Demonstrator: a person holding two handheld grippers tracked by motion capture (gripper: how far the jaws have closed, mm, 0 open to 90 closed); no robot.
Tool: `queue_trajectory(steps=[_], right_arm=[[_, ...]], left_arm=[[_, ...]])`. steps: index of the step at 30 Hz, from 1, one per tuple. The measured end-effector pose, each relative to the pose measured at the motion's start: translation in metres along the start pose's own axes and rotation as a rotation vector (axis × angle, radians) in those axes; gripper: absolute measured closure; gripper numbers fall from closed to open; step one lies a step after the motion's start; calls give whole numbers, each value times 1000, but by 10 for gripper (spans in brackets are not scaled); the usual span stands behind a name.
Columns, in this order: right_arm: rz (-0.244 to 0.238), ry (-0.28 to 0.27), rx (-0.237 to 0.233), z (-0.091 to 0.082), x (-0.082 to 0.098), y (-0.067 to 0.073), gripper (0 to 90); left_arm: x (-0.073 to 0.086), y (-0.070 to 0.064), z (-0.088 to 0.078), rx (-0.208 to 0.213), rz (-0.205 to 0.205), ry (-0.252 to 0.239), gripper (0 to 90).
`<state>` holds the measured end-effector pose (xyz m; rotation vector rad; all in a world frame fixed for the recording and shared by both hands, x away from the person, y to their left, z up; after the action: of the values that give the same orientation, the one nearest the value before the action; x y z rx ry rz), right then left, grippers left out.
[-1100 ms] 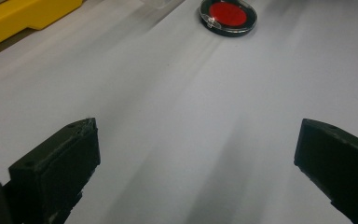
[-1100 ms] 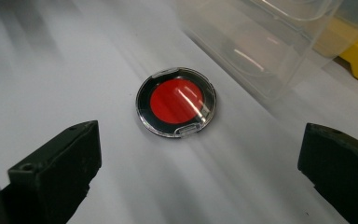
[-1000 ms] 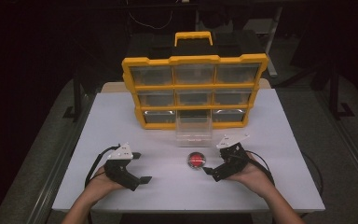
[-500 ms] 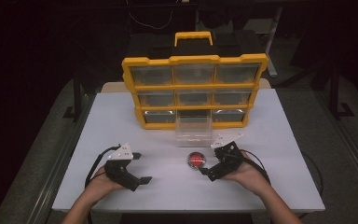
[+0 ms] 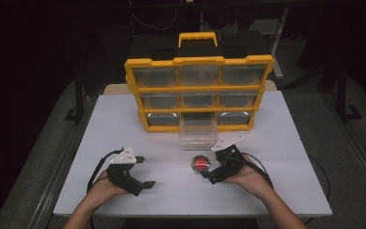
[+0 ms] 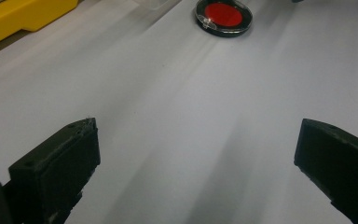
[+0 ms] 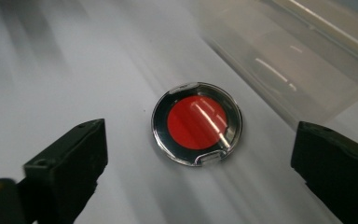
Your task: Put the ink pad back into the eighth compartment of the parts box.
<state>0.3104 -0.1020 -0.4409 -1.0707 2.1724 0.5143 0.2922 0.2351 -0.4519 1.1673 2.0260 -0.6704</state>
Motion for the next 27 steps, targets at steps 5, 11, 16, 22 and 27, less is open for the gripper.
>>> queue_trajectory(steps=[5,11,16,22,27], right_arm=[[-2,2,8,2,-1,0,78],[-8,10,4,5,-3,1,111],[-8,12,2,7,-5,1,120],[-12,21,-3,10,-7,3,127],[-21,19,0,14,-9,4,135]], left_arm=[[0,-1,0,0,0,1,0],[0,-1,0,-1,1,-3,0],[0,-1,0,-1,4,-1,0],[0,-1,1,0,3,-1,0],[0,0,0,1,-1,-5,0]])
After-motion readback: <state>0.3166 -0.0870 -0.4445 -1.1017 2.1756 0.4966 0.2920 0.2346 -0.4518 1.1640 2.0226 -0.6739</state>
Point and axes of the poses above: each handheld gripper's, and its own axes: z roughly forward along the jaws, x roughly out of its underside, y roughly to its left, the point moved 1 cm from there along z, roughly forward along the jaws
